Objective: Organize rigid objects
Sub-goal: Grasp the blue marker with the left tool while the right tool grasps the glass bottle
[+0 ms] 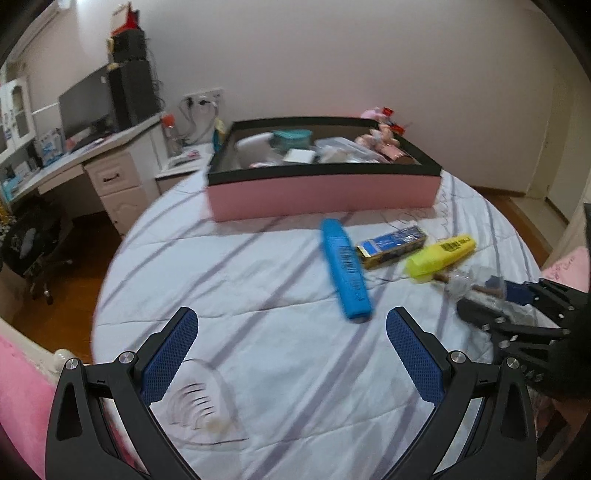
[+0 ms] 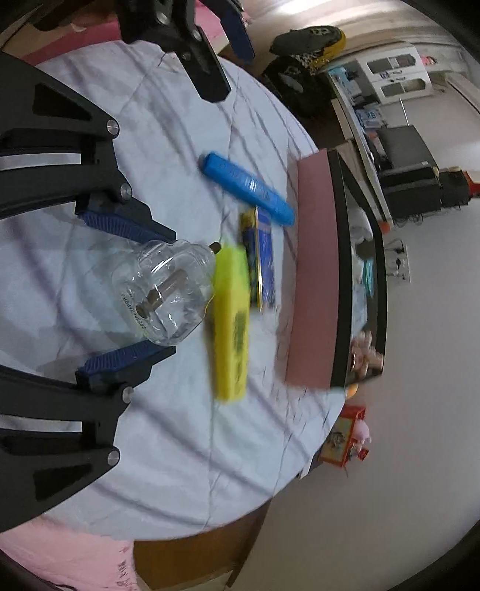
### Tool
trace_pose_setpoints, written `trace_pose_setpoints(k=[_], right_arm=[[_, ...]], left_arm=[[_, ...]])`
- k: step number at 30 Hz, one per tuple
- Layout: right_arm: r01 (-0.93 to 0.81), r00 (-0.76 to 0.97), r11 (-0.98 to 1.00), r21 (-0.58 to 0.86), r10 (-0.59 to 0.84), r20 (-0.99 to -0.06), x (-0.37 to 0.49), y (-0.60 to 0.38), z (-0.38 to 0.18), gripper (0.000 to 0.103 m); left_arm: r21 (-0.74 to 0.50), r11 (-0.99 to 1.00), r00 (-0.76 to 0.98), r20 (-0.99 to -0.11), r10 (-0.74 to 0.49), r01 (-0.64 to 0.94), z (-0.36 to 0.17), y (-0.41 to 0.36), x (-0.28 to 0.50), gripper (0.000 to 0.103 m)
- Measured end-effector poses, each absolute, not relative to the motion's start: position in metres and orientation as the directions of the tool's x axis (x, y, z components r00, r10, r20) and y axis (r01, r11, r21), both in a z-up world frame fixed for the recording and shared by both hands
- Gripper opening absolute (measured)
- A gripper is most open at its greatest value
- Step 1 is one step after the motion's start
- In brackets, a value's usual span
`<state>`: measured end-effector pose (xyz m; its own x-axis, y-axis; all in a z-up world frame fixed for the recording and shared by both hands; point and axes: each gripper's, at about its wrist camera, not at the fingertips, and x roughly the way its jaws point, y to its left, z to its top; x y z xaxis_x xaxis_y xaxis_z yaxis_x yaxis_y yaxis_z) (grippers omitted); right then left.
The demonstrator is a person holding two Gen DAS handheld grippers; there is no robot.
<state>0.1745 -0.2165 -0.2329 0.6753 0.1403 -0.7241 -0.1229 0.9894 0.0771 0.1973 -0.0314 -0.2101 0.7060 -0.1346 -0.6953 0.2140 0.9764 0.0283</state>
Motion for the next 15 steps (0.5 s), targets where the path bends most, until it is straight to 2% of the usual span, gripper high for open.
trace_pose_setpoints(k=[7,13,15], right_arm=[[0.014,0.701,0.994,0.106,0.065,-0.71,0.179,-0.268,-0.232,0.054],[0.013,0.707,0.991,0.131,0.083,-0.702,0.194,-0.275,-0.234,0.054],[0.01,0.708,0.991,0.136,0.089,-0.701,0.198,-0.276,-0.235,0.055]], left_arm=[[0.052,0.974,0.647,-0.755,-0.106,0.22,-0.228,-0.065,0.236,0.103],[0.105,0.97,0.595,-0.802,-0.047,0.218,-0.245,-0.079,0.267,0.103],[0.082,0.971,0.587,-0.807,-0.069,0.227,-0.247,-0.077,0.272,0.103]])
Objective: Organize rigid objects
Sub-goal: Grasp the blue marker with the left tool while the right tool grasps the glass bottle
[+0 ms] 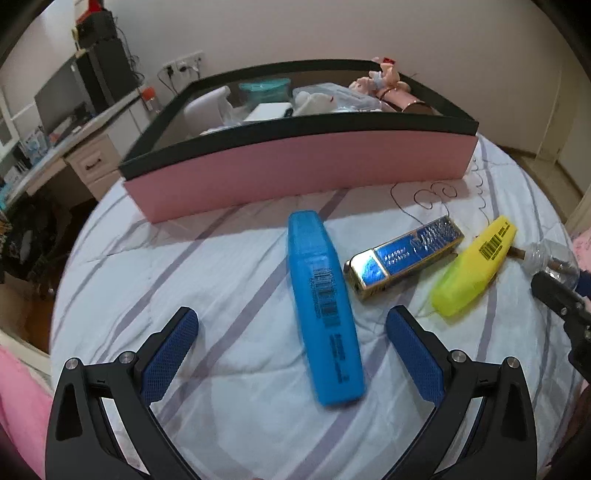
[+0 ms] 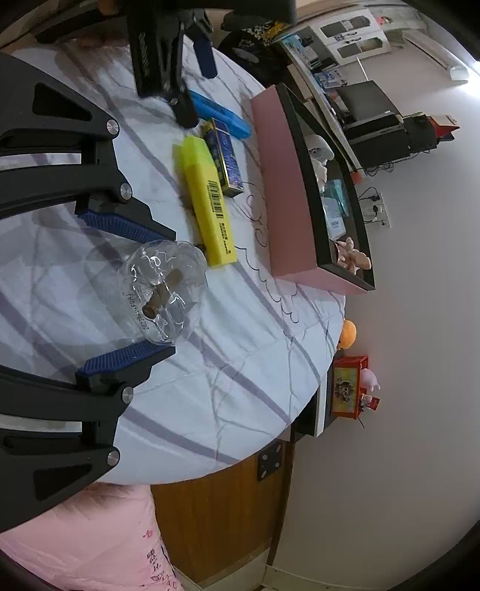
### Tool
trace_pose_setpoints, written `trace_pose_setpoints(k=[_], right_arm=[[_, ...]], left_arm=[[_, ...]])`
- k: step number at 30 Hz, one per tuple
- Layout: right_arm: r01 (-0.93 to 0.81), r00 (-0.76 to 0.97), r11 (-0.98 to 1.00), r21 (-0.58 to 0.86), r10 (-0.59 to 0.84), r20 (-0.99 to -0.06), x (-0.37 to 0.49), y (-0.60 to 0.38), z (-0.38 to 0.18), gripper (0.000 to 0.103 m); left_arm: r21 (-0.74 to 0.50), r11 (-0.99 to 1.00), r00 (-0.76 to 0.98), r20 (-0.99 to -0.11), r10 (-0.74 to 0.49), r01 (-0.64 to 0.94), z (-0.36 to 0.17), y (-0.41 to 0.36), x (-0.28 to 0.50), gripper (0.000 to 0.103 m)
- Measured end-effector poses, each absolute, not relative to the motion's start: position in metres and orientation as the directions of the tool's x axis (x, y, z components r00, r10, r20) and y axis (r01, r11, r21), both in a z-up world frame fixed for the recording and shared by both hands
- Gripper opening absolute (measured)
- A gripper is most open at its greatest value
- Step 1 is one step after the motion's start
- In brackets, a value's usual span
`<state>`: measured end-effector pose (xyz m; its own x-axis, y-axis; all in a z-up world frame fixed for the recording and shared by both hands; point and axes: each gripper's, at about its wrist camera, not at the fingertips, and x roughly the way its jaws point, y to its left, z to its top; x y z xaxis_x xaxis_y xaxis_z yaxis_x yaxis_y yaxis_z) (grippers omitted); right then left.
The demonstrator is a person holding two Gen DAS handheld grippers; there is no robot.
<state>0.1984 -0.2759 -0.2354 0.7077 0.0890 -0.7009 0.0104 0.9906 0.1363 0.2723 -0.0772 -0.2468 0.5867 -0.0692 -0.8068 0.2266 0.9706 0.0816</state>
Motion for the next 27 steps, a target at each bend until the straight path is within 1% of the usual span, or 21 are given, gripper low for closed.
trace_pose_setpoints(k=[2,4,5,7,8,9,10,11,13,21,23,27], right_arm=[[0.014,0.706,0.99,0.138,0.088,-0.703,0.2,-0.277,-0.237,0.055],[0.014,0.705,0.99,0.141,0.09,-0.703,0.202,-0.278,-0.238,0.055],[0.014,0.705,0.99,0.142,0.091,-0.703,0.202,-0.278,-0.238,0.055],[0.013,0.703,0.991,0.134,0.086,-0.706,0.203,-0.277,-0.238,0.056],[0.012,0.702,0.992,0.128,0.083,-0.707,0.203,-0.276,-0.239,0.056],[0.01,0.7,0.993,0.12,0.079,-0.71,0.204,-0.275,-0.239,0.057],[0.007,0.699,0.993,0.116,0.078,-0.711,0.204,-0.274,-0.239,0.058],[0.006,0.699,0.994,0.111,0.075,-0.712,0.204,-0.274,-0.239,0.059],[0.005,0.696,0.995,0.104,0.071,-0.714,0.204,-0.273,-0.24,0.059],[-0.004,0.697,0.997,0.08,0.06,-0.714,0.203,-0.27,-0.241,0.059],[-0.001,0.707,0.997,0.08,0.058,-0.705,0.2,-0.271,-0.241,0.055],[-0.005,0.723,0.995,0.097,0.071,-0.687,0.194,-0.272,-0.24,0.054]], left_arm=[[0.059,0.975,0.584,-0.808,-0.08,0.215,-0.247,-0.073,0.276,0.103],[0.057,0.975,0.59,-0.804,-0.082,0.214,-0.247,-0.071,0.278,0.1],[0.048,0.973,0.588,-0.803,-0.096,0.224,-0.247,-0.072,0.278,0.097],[0.036,0.968,0.59,-0.799,-0.121,0.248,-0.246,-0.073,0.277,0.085],[0.034,0.964,0.601,-0.787,-0.137,0.263,-0.243,-0.075,0.274,0.063],[0.033,0.962,0.609,-0.78,-0.144,0.269,-0.242,-0.077,0.271,0.039],[0.033,0.96,0.613,-0.775,-0.151,0.278,-0.24,-0.078,0.27,0.032],[0.036,0.958,0.612,-0.776,-0.151,0.283,-0.241,-0.079,0.269,0.029],[0.041,0.959,0.617,-0.773,-0.148,0.282,-0.241,-0.079,0.269,0.027],[0.038,0.953,0.604,-0.781,-0.16,0.301,-0.239,-0.071,0.255,0.027],[0.038,0.952,0.605,-0.78,-0.162,0.304,-0.24,-0.068,0.251,0.027],[0.048,0.951,0.615,-0.772,-0.16,0.306,-0.238,-0.063,0.24,0.027]])
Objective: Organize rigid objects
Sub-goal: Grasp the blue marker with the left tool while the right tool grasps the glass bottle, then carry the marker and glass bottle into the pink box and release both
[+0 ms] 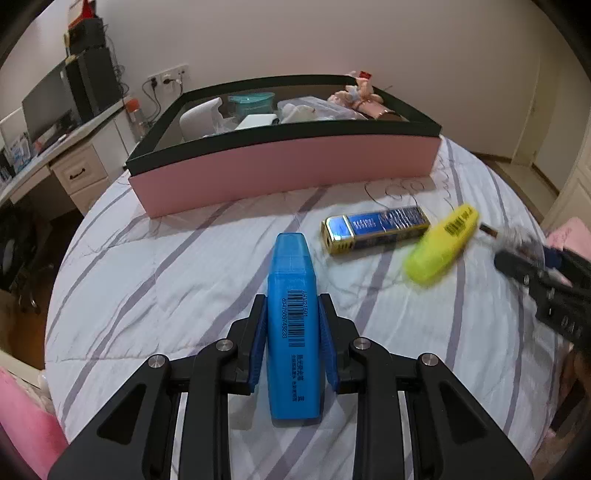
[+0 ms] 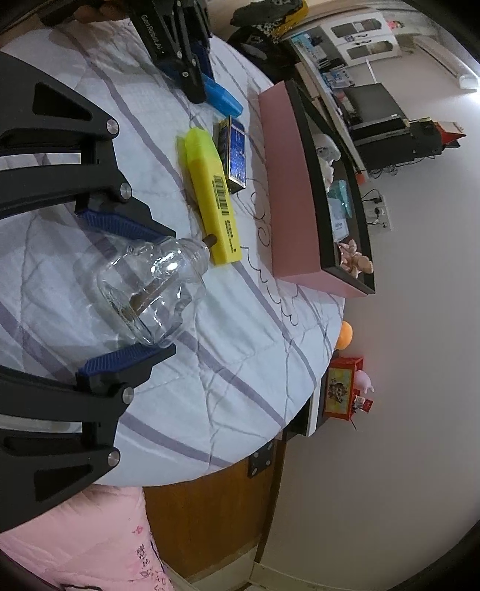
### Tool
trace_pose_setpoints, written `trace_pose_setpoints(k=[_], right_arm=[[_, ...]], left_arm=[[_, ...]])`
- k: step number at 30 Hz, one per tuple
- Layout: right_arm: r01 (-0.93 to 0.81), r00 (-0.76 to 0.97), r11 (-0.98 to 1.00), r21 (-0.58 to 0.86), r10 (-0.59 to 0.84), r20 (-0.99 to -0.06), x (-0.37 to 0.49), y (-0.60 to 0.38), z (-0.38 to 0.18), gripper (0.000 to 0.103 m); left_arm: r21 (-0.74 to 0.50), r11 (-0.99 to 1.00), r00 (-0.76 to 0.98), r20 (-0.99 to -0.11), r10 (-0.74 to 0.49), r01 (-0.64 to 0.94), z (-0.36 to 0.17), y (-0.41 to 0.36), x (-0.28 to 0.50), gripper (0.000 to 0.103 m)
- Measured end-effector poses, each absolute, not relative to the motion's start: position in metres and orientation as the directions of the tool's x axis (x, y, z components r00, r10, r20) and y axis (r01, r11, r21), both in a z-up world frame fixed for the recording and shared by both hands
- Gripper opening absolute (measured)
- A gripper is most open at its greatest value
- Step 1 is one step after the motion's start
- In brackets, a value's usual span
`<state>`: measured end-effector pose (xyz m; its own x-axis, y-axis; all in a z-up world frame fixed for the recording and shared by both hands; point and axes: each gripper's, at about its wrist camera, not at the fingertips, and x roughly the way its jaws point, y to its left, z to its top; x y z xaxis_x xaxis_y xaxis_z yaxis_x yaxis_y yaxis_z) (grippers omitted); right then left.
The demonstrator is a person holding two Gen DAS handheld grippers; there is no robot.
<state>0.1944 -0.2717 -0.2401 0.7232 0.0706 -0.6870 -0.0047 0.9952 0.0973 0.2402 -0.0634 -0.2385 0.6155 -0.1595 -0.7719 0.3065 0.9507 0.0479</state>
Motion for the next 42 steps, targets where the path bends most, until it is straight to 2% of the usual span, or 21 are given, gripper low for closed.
trace_pose_setpoints(k=[6,22,26,32,37,42], right_arm=[[-0.034,0.745,0.988,0.154,0.128,-0.655,0.183,-0.262,-0.229,0.055],[-0.144,0.783,0.977,0.155,0.208,-0.586,0.168,-0.215,-0.186,0.055],[-0.177,0.796,0.972,0.156,0.235,-0.558,0.172,-0.207,-0.17,0.055],[-0.213,0.847,0.968,0.129,0.249,-0.469,0.175,-0.195,-0.139,0.055],[-0.229,0.872,0.968,0.103,0.251,-0.421,0.184,-0.188,-0.118,0.055],[-0.239,0.878,0.967,0.085,0.253,-0.406,0.198,-0.185,-0.107,0.055]], left_arm=[[0.03,0.956,0.642,-0.748,-0.171,0.291,-0.229,-0.053,0.223,0.027],[-0.043,0.949,0.716,-0.646,-0.266,0.313,-0.176,-0.033,0.188,0.027],[-0.026,0.951,0.772,-0.577,-0.266,0.308,-0.152,-0.033,0.182,0.027],[0.02,0.961,0.895,-0.369,-0.251,0.278,-0.117,-0.034,0.166,0.027],[0.06,0.968,0.928,-0.303,-0.215,0.244,-0.103,-0.037,0.17,0.027],[0.083,0.972,0.939,-0.29,-0.187,0.22,-0.093,-0.036,0.185,0.027]])
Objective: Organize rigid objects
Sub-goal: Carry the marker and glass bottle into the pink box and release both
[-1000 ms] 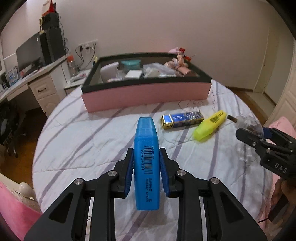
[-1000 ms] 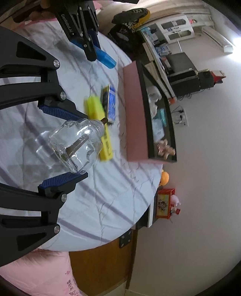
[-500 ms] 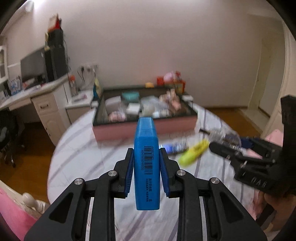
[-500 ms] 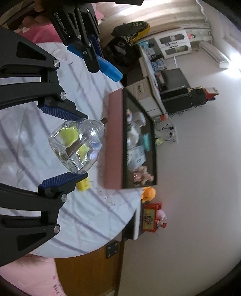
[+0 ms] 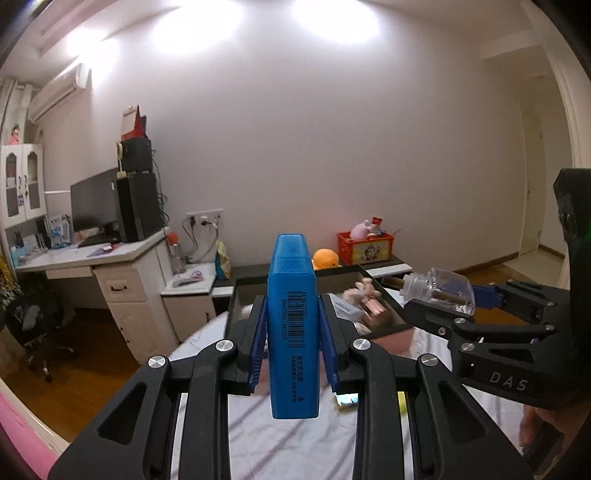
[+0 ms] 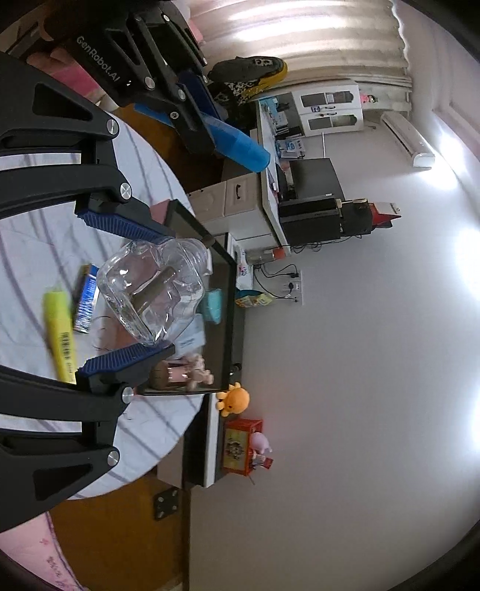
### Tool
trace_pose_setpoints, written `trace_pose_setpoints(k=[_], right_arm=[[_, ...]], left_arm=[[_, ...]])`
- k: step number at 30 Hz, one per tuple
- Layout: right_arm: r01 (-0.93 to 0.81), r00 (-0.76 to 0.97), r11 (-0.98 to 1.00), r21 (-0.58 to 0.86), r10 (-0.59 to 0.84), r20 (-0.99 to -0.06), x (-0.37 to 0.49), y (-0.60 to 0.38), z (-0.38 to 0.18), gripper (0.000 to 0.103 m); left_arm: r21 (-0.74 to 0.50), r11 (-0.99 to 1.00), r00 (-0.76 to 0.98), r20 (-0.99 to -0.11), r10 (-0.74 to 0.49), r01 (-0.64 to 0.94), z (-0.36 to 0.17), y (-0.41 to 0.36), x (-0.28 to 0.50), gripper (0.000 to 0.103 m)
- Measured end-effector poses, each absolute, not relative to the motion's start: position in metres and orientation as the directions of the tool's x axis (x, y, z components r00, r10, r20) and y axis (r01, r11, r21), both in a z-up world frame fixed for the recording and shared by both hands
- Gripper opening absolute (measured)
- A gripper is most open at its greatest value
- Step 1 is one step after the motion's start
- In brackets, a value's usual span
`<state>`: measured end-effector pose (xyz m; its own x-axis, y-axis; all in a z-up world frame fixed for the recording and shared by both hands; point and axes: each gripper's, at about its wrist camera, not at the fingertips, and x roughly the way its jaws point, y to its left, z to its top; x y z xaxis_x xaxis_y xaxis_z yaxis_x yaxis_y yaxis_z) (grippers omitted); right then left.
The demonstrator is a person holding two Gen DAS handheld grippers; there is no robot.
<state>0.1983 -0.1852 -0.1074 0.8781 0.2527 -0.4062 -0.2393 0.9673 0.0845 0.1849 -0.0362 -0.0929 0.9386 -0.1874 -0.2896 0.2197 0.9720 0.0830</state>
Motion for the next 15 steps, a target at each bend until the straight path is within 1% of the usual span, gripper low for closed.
trace_pose_setpoints(k=[4,10,15], right_arm=[[-0.245,0.876,0.967,0.069,0.251,-0.411,0.216,-0.182,-0.104,0.055],[-0.245,0.857,0.968,0.043,0.238,-0.458,0.261,-0.181,-0.109,0.055],[-0.232,0.82,0.972,0.031,0.212,-0.531,0.312,-0.184,-0.126,0.055]], left_arm=[[0.079,0.97,0.93,-0.31,-0.195,0.23,-0.093,-0.036,0.206,0.027],[0.085,0.964,0.901,-0.384,-0.201,0.252,-0.105,-0.041,0.265,0.027],[0.083,0.956,0.846,-0.492,-0.206,0.281,-0.128,-0.05,0.332,0.027]])
